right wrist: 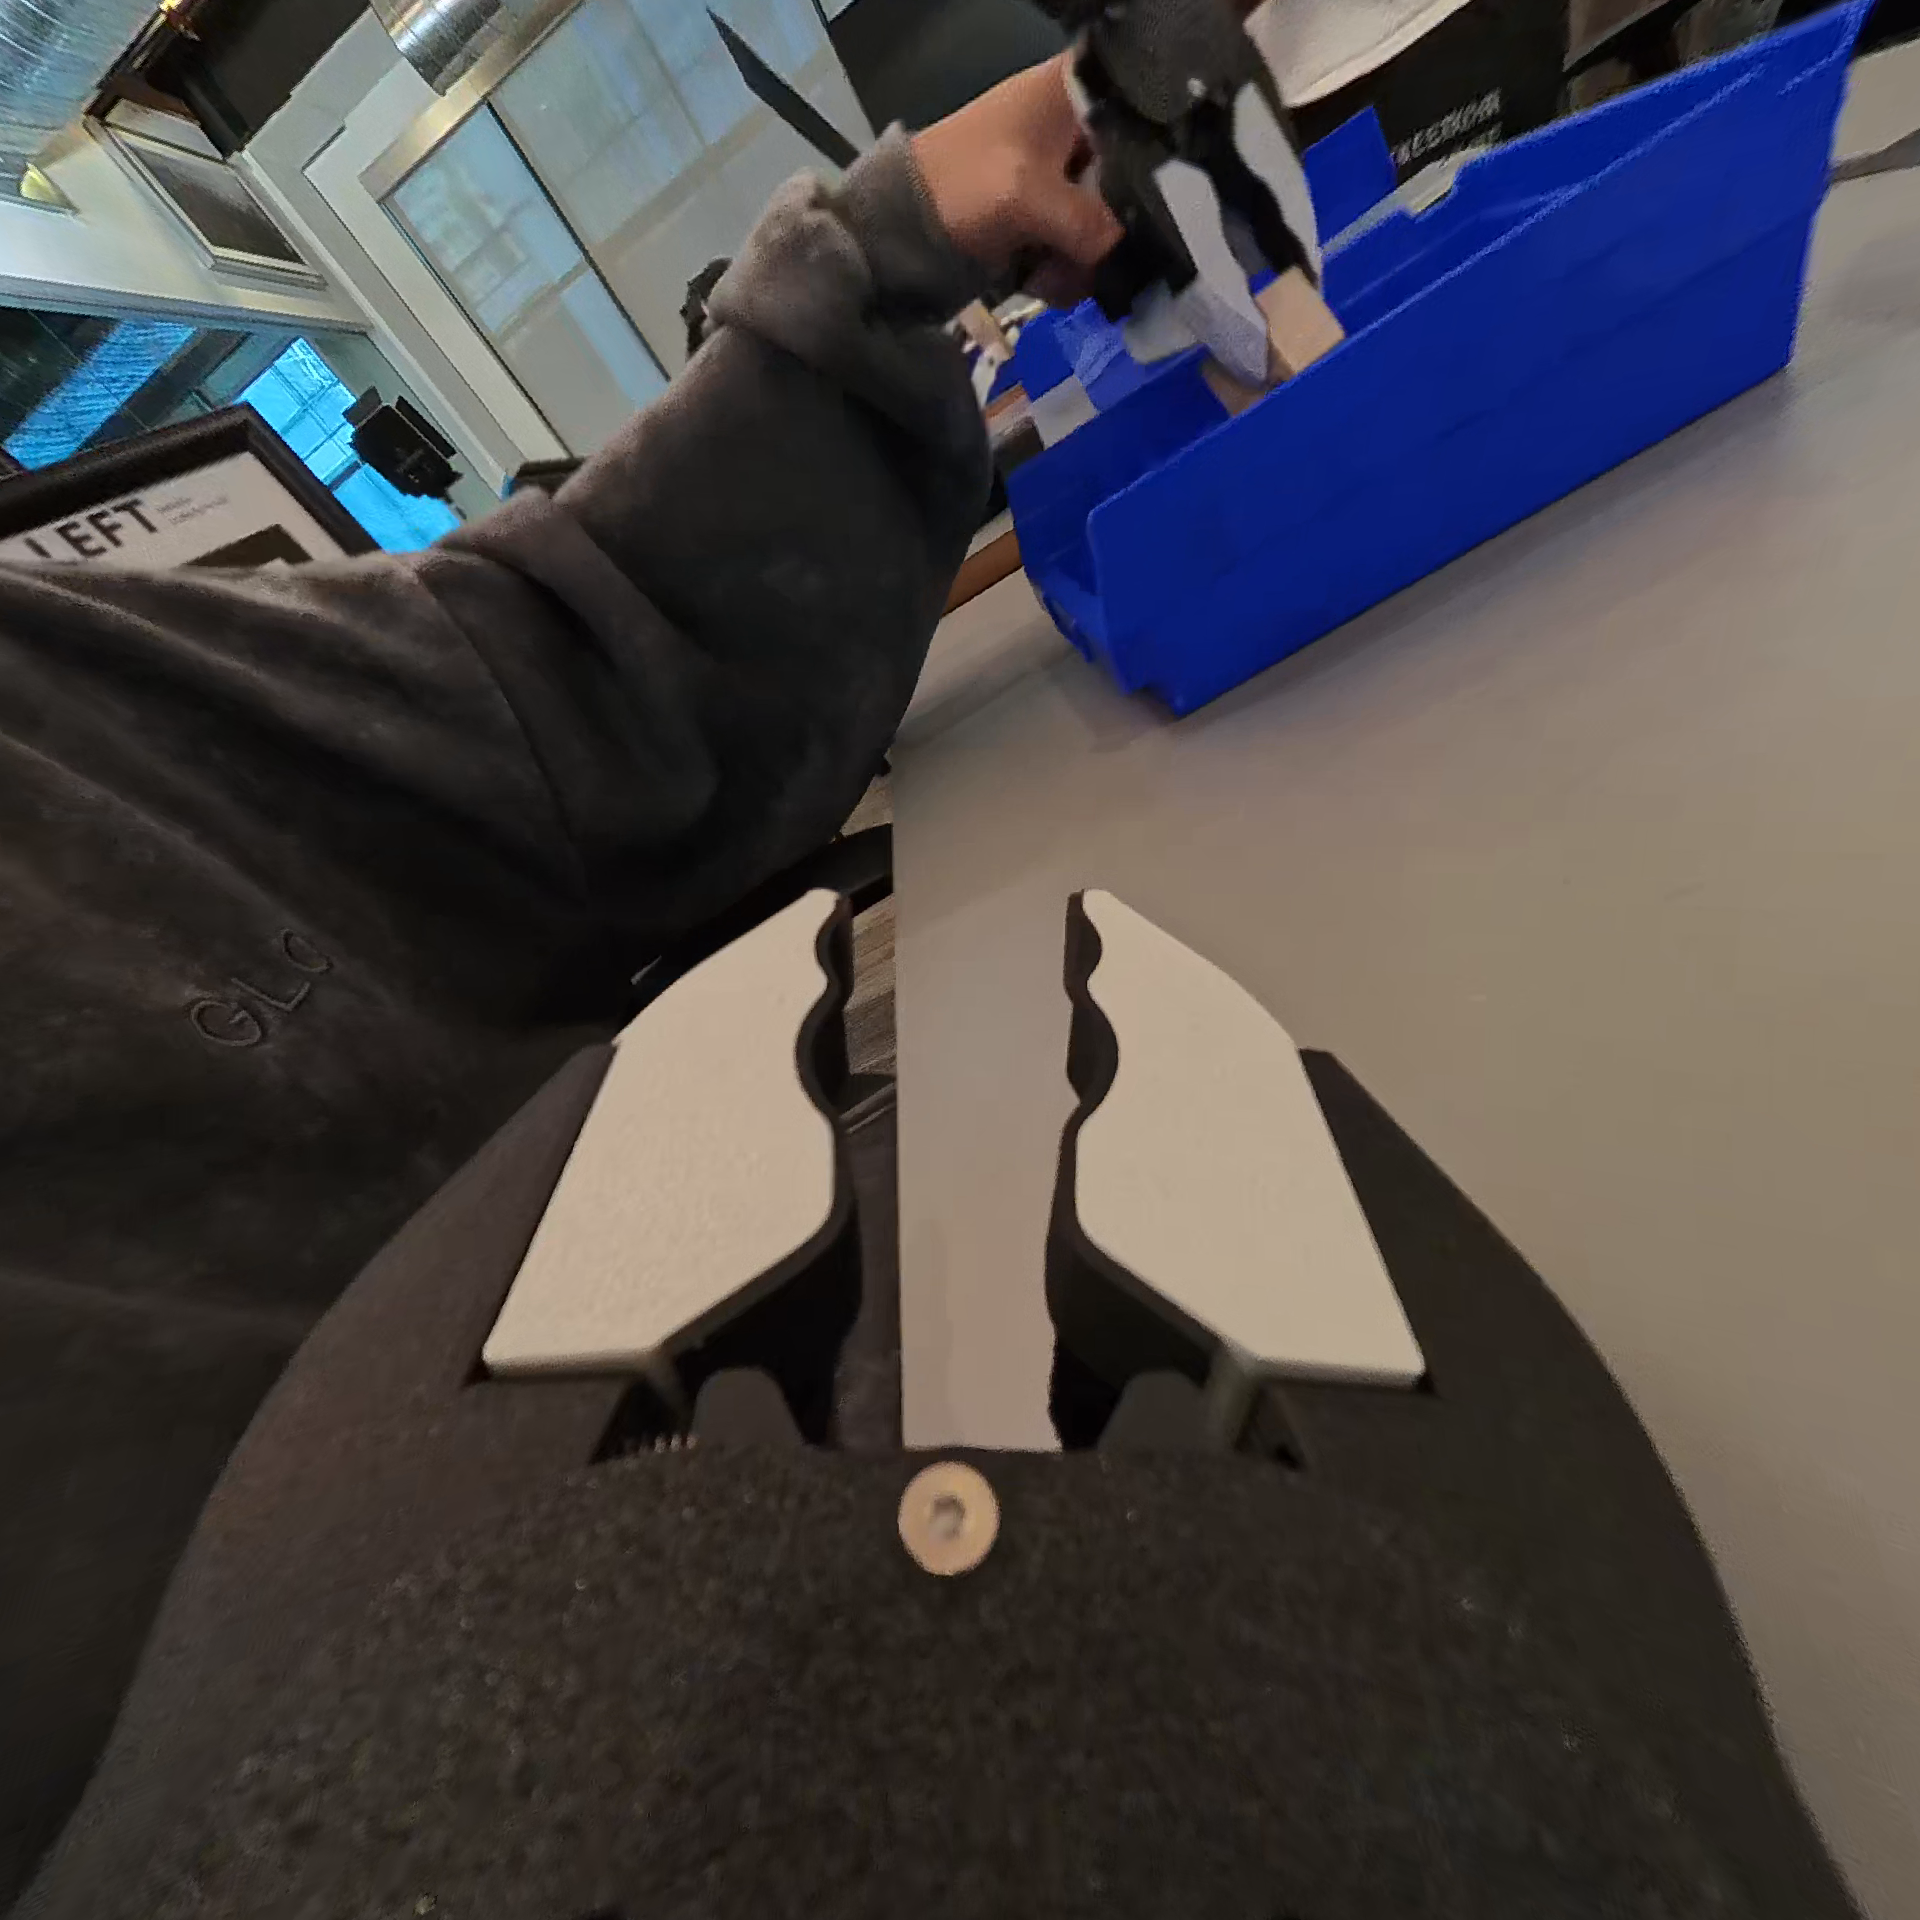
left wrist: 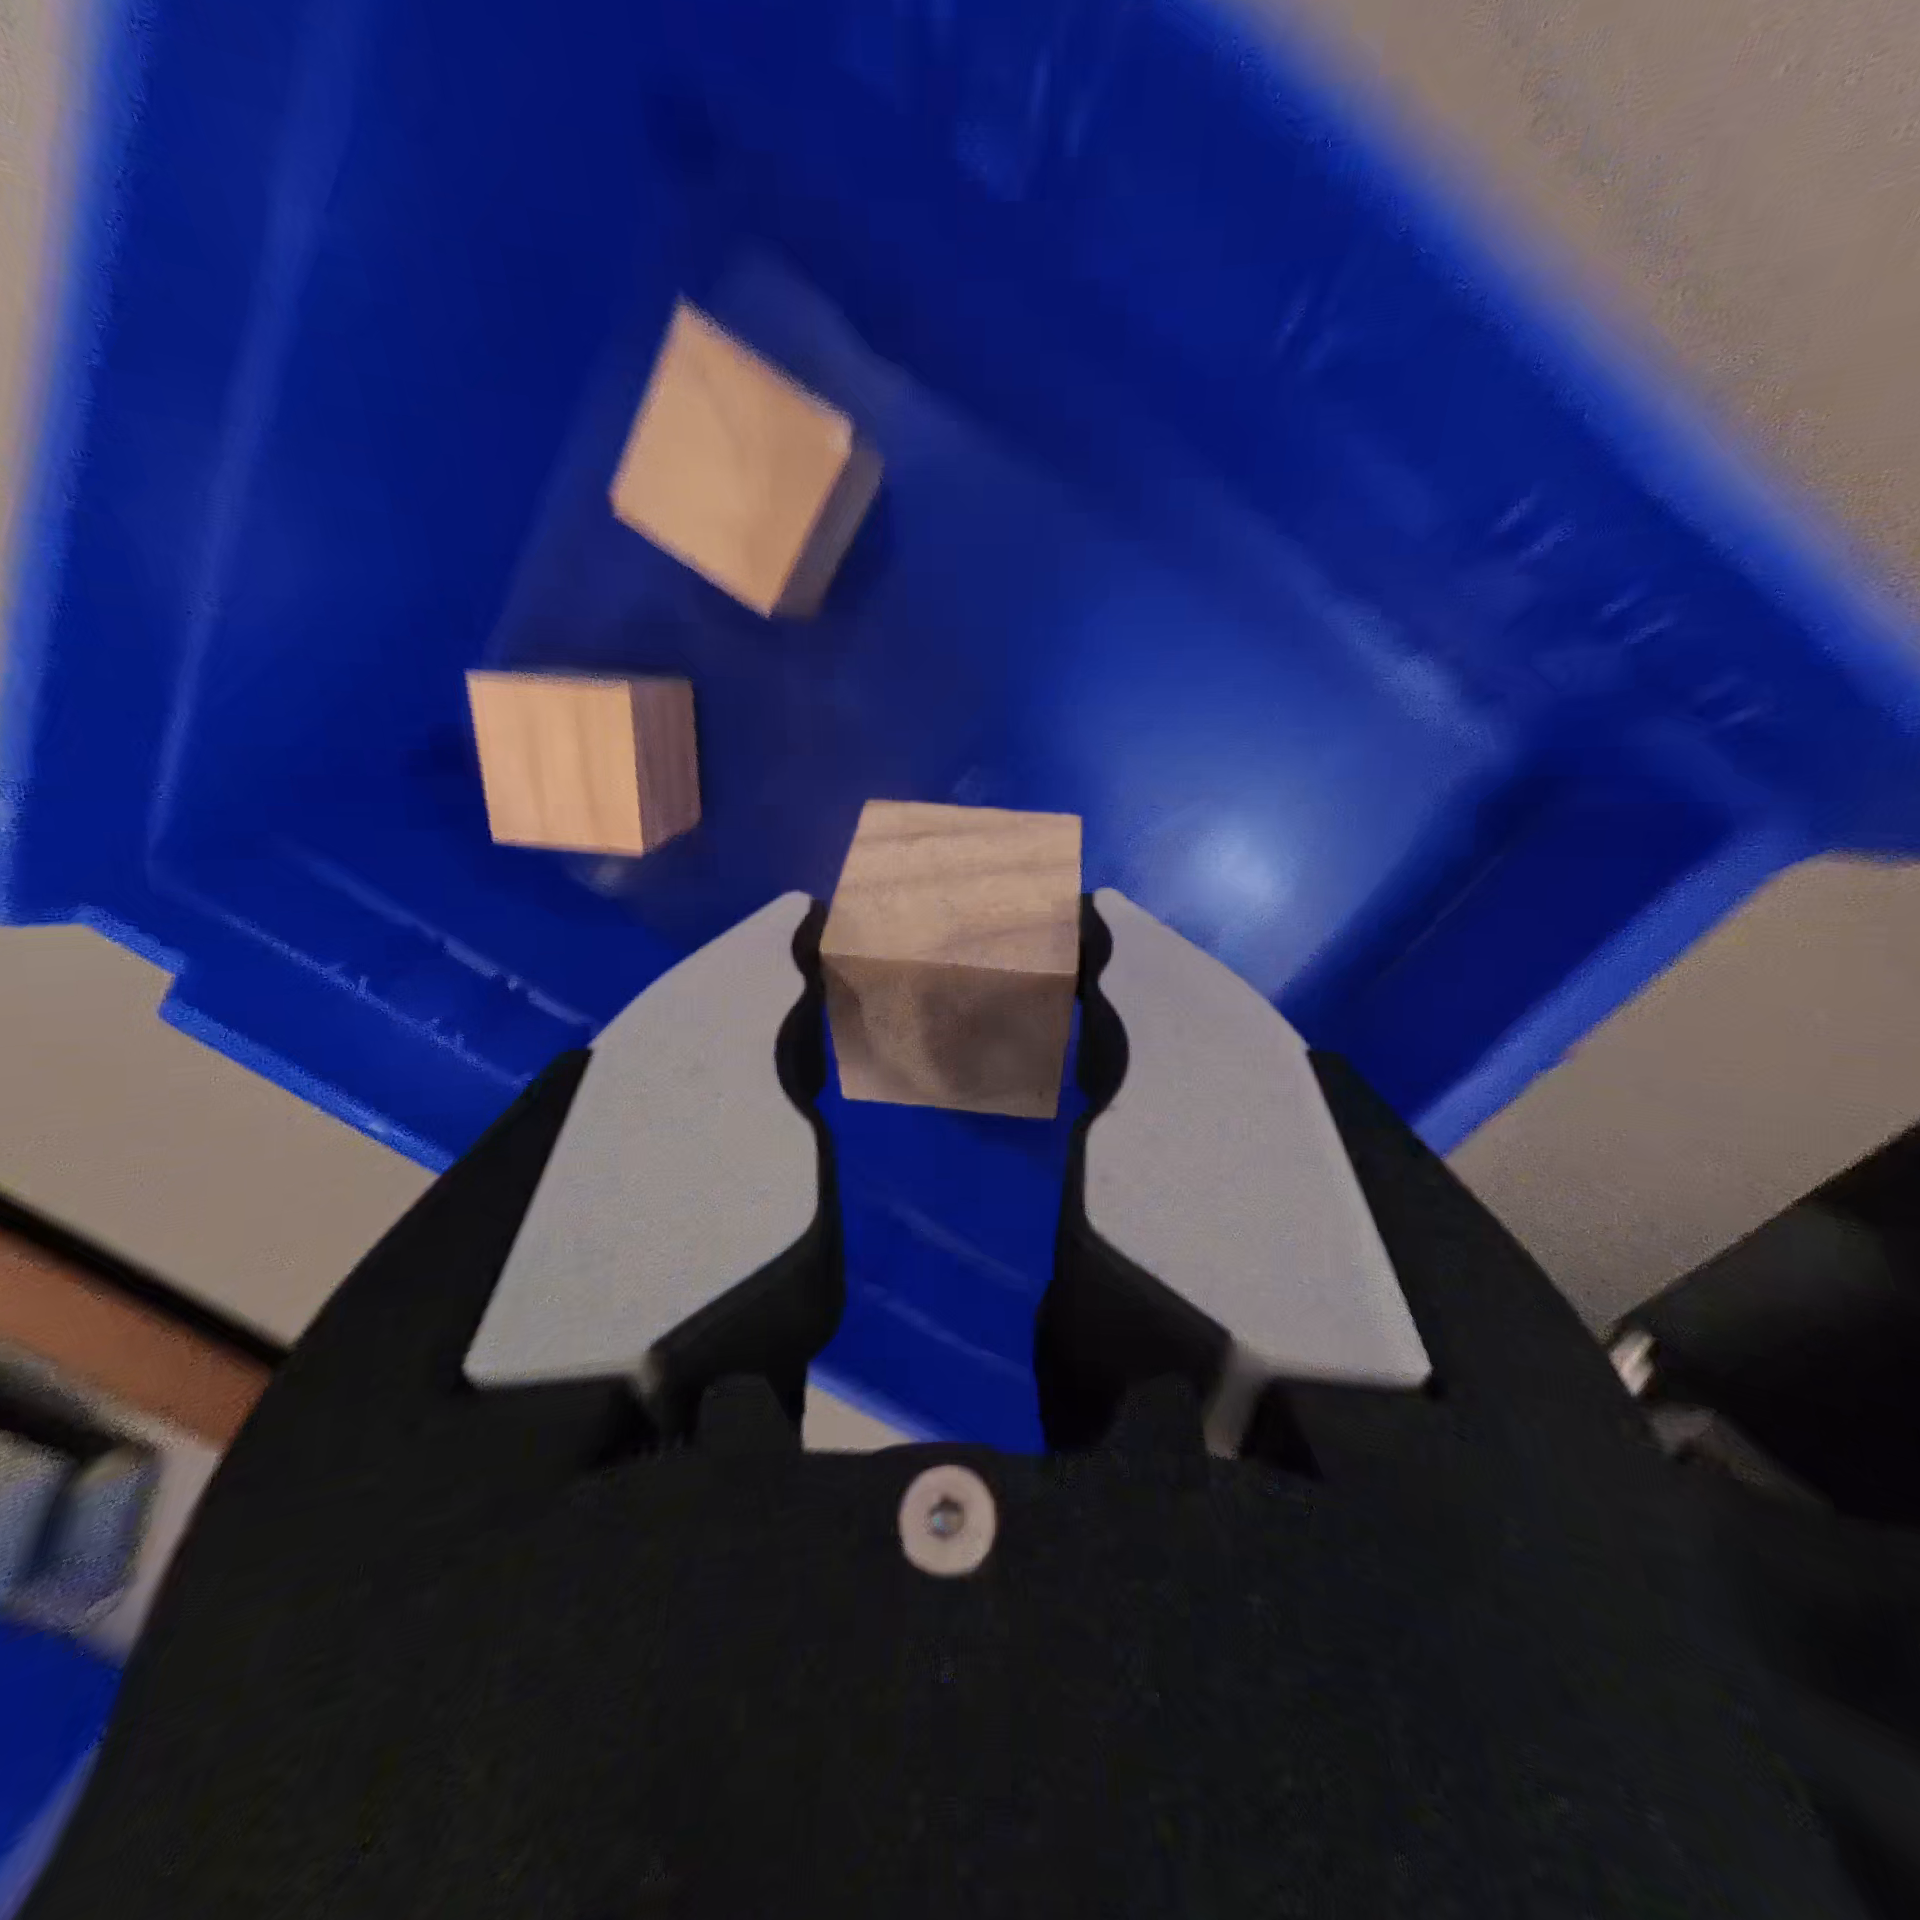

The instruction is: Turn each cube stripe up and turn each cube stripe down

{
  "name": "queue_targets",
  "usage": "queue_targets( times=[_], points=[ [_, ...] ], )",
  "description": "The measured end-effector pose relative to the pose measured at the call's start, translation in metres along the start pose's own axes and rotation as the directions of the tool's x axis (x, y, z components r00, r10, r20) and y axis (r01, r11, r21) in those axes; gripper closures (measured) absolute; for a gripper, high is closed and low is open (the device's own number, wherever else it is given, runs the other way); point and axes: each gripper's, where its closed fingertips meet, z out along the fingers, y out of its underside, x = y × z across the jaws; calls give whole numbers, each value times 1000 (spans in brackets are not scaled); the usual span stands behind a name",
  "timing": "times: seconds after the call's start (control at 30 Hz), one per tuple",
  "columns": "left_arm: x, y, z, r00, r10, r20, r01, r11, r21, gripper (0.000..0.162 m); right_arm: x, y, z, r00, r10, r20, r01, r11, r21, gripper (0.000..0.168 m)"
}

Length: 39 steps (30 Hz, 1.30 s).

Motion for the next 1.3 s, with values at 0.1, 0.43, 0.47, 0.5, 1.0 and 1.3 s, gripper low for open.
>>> queue_targets(
  times=[0.1,0.43,0.47,0.5,1.0,1.3],
  points=[
    [36,-54,-43,984,-103,-143,143,943,302,118,22,-33,-10,996,-52,-78,54,998,23,128],
    [207,-198,-109,649,151,-746,586,526,616,118,27,-102,-5,989,120,-89,-140,953,-269,108],
    [217,-208,-113,584,204,-785,636,486,600,118,25,-107,-2,989,128,-79,-143,962,-233,107],
    [227,-216,-112,520,229,-823,673,484,560,118,25,-109,1,987,145,-68,-155,968,-196,102],
    [263,-238,-66,352,172,-920,757,526,387,118,43,-112,12,873,473,119,-478,878,21,116],
    [238,-195,-57,522,74,-849,761,409,504,86,45,-125,-17,902,425,69,-429,901,57,123]
  ],
)
